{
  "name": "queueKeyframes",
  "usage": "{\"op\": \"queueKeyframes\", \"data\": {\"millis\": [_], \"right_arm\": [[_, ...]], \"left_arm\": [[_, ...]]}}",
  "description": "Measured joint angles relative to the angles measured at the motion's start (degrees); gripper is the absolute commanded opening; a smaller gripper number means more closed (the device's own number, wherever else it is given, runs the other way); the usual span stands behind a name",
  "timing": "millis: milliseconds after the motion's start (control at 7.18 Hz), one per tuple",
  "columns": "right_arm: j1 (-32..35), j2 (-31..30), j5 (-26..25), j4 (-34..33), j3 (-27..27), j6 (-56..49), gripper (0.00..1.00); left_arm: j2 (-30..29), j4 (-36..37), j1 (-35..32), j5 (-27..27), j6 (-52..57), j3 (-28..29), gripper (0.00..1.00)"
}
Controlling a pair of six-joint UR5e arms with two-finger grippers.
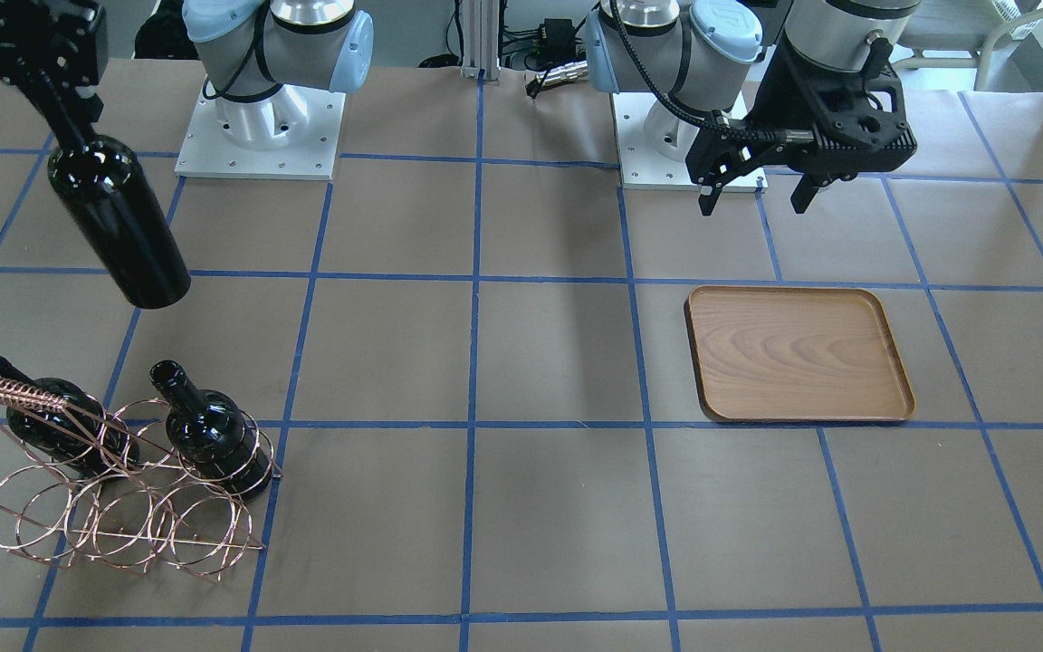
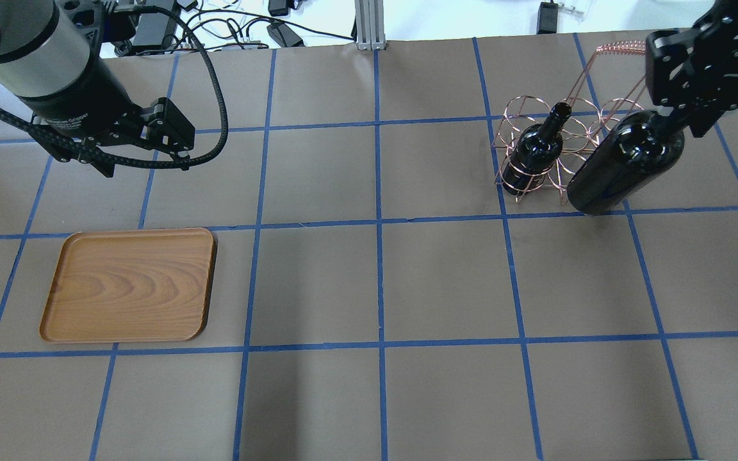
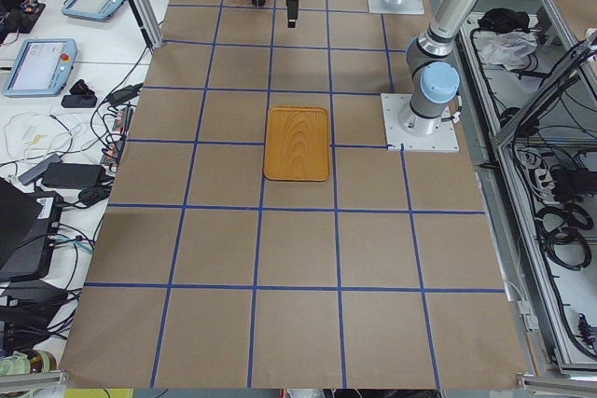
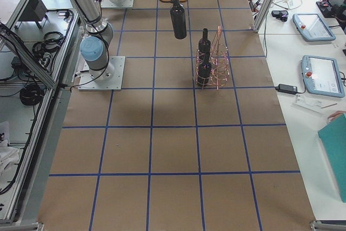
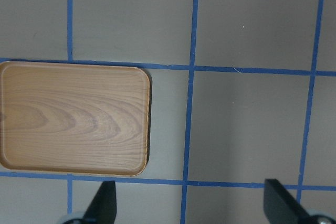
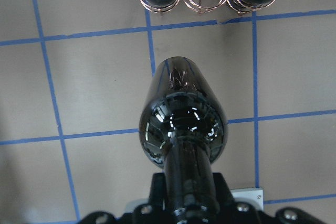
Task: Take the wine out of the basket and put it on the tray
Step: 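Lift the bottle out of the rack with the right gripper, then carry the bottle toward the table center and stand it upright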
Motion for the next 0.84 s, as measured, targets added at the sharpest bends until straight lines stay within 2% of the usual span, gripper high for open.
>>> {"op": "queueKeyframes", "data": {"millis": [279,557,836], "right_arm": [[11.45,3.59,1.76,-3.07,0.66,14.70,0.02],[22.69,10.89,3.56,-10.51,0.80,28.58,0.02],[27.52,16.69,6.73,-16.63,0.88,35.89,0.01]], "left_arm": [[0.00,-0.06,0.03,0.06,0.04,-0.05,1.00],[0.00,-0.09,0.03,0.09,0.06,-0.08,1.00],[0.00,-0.07,0.03,-0.04,0.07,-0.17,1.00]]}}
